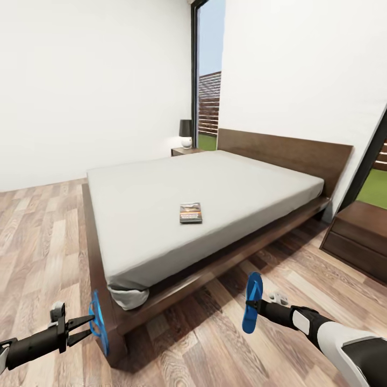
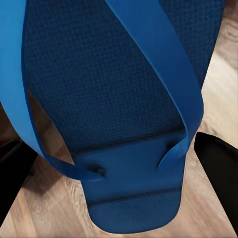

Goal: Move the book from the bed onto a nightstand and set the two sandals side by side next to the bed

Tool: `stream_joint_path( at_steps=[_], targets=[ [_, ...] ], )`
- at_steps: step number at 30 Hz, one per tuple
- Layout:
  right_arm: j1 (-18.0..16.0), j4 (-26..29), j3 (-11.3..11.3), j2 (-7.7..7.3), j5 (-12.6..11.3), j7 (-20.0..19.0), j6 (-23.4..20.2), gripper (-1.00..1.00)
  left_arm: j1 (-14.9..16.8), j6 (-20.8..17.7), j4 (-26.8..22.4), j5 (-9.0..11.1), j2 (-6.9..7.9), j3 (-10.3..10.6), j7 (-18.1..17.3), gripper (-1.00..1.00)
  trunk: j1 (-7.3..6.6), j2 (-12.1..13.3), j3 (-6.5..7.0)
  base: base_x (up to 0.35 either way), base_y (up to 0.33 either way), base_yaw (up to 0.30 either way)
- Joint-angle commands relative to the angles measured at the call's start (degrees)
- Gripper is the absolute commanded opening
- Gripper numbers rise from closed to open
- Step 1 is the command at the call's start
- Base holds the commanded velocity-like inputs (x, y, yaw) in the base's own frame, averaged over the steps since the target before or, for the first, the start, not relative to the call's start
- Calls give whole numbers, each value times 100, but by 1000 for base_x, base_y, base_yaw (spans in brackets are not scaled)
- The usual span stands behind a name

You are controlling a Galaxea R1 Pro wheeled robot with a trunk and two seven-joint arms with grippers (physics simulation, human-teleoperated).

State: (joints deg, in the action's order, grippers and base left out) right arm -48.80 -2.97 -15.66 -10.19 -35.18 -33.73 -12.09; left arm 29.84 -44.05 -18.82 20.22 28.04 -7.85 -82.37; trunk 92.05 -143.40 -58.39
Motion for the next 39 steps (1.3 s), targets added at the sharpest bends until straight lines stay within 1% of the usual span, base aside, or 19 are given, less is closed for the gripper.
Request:
stream_joint_path(
  at_steps=[1, 11, 37, 39],
  targets=[
    [-7, -15, -34, -1, -68, -37, -30, -100, 4, -60, 1, 0, 0, -6, -16, -100, -1, -2, -5, 0, 0, 163],
    [-7, -13, -35, -1, -68, -33, -30, -100, 4, -60, 0, 0, 0, -6, -16, -100, -1, -2, -5, 0, 0, 121],
    [-7, -14, -43, 6, -59, -20, -30, -100, 4, -55, 2, 0, 0, -6, -23, -100, -1, -2, -5, 0, 0, 3],
    [-7, -12, -43, 7, -59, -20, -30, -100, 4, -53, 3, 0, 24, -6, -24, -100, -1, -2, -5, 0, 0, 0]
  ],
)
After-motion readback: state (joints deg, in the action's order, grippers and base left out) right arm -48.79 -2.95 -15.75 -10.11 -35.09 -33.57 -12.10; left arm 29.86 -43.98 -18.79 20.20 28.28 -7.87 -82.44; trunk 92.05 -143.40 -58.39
